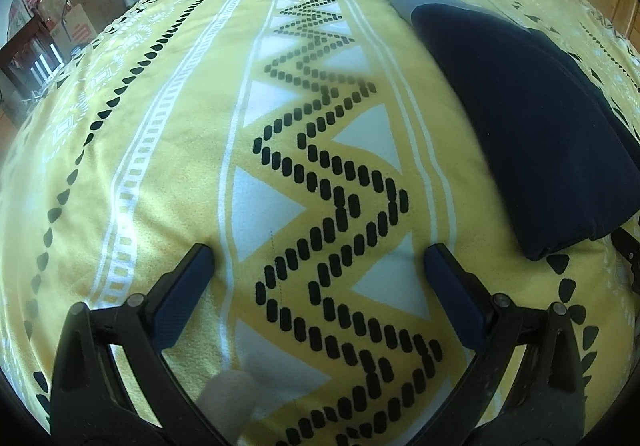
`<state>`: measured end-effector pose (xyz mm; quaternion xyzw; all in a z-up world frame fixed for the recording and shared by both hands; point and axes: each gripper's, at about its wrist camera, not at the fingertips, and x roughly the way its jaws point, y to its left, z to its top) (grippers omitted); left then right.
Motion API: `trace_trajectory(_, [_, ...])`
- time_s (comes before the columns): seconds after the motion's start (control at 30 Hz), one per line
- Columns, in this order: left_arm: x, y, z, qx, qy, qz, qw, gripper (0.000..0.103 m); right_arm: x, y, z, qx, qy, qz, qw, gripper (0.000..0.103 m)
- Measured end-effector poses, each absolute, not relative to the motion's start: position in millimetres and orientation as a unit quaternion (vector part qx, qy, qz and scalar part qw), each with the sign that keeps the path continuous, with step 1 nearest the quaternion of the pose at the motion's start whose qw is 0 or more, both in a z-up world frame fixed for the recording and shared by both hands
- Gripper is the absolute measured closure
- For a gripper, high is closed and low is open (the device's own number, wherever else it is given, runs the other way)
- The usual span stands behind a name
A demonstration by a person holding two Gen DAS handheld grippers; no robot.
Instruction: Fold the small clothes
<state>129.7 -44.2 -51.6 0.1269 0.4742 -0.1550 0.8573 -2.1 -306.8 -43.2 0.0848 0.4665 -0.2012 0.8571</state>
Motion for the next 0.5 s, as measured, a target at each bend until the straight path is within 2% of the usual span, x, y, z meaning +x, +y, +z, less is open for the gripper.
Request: trace_trajectory(0.5, [127,-33,-51,0.105,0.470,-0.161,0.862,0.000,-6,-308,-44,0.091,0.453,-0.201,0.864,0.000])
